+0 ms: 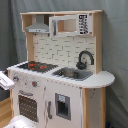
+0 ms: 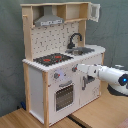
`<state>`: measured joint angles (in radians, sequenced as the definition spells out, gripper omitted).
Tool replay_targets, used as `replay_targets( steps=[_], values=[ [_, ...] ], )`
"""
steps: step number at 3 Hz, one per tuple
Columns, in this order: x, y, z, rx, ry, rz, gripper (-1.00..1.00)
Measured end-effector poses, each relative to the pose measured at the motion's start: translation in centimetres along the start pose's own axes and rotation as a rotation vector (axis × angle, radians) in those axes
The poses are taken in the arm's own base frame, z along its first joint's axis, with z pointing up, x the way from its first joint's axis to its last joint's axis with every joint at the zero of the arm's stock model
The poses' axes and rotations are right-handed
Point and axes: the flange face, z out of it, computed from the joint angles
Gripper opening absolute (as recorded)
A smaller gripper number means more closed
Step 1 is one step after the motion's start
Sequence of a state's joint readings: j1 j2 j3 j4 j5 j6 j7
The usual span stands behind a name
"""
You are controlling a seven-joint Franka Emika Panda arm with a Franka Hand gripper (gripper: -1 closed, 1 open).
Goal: Play with the kitchen
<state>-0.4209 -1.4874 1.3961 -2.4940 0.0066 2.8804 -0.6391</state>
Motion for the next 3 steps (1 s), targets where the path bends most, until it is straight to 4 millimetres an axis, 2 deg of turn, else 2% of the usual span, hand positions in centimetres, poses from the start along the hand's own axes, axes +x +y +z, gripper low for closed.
replay_targets(
  steps=[1,3],
  values=[
    [-1.5,-1.2,0.5,0.011,-0.010,-0.091,1.00],
    [-3.2,-5.4,2.3,0.054,-0.021,-0.300,1.00]
  ],
)
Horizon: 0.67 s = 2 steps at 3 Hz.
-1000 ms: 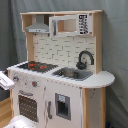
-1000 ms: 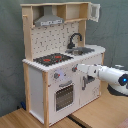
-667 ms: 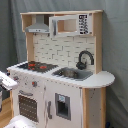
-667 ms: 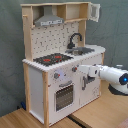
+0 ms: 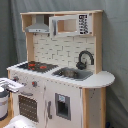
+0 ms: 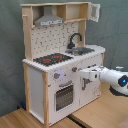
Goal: Play with the kitchen
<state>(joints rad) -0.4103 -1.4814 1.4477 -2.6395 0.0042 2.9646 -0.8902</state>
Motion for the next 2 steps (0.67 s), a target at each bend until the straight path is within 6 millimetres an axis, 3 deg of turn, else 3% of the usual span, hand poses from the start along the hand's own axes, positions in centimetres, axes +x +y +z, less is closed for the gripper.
replay_targets(
  steps=[1,2],
  values=[
    [0.5,-2.2,1.6,0.017,0.009,-0.097,1.00],
    [-0.2,-2.9,3.9,0.014,0.003,-0.135,1.00]
  ],
)
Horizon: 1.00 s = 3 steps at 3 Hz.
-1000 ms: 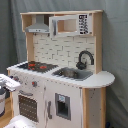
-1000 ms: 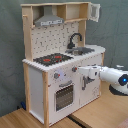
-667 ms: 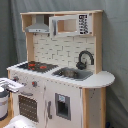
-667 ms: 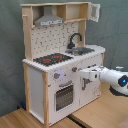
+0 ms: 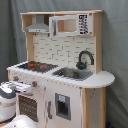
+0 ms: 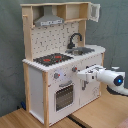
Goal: Play with the kitchen
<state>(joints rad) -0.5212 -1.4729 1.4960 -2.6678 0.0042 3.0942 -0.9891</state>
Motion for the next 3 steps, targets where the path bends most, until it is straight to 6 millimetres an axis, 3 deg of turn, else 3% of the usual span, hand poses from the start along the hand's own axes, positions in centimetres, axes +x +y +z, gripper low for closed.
replay_targets(
  steps=[1,2,3],
  values=[
    [-0.7,-0.5,2.0,-0.017,0.003,0.003,1.00],
    [-0.6,-1.8,3.9,-0.017,0.012,-0.012,1.00],
    [0.0,-1.9,5.4,-0.040,0.033,-0.009,1.00]
  ],
)
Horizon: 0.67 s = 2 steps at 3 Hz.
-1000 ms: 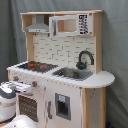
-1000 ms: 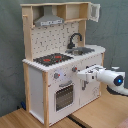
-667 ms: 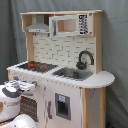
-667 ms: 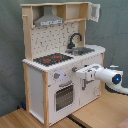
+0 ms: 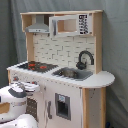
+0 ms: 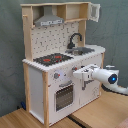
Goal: Play with the kitchen
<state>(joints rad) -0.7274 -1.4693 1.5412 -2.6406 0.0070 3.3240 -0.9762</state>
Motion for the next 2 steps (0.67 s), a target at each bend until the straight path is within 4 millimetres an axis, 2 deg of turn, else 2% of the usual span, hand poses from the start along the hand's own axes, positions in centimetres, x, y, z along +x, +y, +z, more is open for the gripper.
replay_targets(
  steps=[1,2],
  values=[
    [1.6,0.6,1.0,-0.005,0.019,0.054,1.00],
    [2.0,1.2,2.5,-0.017,0.028,0.094,1.00]
  ],
)
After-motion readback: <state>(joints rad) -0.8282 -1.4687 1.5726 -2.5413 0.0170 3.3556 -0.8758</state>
